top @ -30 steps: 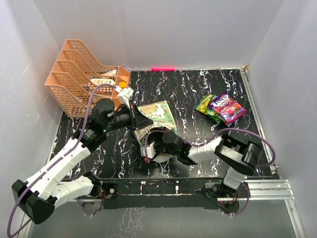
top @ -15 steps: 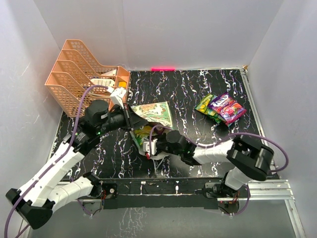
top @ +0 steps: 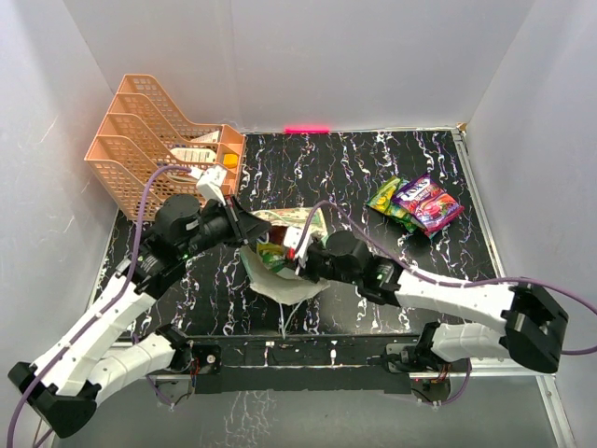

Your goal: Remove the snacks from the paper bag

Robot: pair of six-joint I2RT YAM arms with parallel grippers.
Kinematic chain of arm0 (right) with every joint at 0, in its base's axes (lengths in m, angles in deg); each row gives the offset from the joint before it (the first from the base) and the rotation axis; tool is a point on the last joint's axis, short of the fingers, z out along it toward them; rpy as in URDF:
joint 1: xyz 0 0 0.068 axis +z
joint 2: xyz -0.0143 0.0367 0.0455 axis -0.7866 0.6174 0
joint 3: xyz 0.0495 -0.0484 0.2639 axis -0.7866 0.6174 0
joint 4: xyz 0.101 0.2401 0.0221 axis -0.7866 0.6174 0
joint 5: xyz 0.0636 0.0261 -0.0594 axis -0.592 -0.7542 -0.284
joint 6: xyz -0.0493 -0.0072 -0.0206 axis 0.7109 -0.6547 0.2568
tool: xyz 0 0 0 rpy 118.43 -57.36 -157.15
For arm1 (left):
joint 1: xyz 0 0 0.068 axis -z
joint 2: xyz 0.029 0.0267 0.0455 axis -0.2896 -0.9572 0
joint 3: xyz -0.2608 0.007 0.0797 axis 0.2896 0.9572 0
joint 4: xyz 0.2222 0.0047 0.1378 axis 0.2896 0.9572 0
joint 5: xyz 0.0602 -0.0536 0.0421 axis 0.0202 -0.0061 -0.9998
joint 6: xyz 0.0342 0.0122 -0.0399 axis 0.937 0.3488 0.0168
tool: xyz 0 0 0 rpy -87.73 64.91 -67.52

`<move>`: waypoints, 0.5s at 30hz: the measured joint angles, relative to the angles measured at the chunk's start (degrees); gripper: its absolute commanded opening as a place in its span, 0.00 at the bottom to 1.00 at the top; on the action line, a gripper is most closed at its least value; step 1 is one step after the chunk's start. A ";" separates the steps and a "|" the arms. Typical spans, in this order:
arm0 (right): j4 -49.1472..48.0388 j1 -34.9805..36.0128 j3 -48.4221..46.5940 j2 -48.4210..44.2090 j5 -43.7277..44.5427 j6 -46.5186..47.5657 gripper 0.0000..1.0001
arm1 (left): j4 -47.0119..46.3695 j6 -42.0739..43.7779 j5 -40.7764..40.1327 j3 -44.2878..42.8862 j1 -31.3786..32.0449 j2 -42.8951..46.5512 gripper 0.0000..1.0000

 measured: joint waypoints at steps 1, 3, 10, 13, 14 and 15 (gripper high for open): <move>1.95 -0.04 -1.49 -0.85 0.26 -2.05 0.07 | -0.42 -0.24 0.09 0.02 -0.02 -0.66 0.00; 7.30 -0.02 -5.97 -2.78 1.68 -7.85 0.07 | -2.21 -1.31 1.05 0.42 -0.02 -2.43 0.00; 19.78 0.00 -15.82 -7.50 2.60 -20.90 0.07 | -5.84 -3.63 2.64 2.23 -0.02 -4.33 0.00; 23.69 0.11 -16.35 -8.96 3.13 -23.63 0.07 | -6.32 -2.97 2.89 2.08 -0.02 -4.35 0.00; 25.05 0.11 -16.37 -9.46 3.10 -24.28 0.07 | -5.77 -2.40 2.78 1.73 -0.02 -4.42 0.00; 25.77 0.11 -16.37 -9.81 3.10 -24.85 0.07 | -4.68 -1.64 2.54 0.96 -0.02 -4.63 0.00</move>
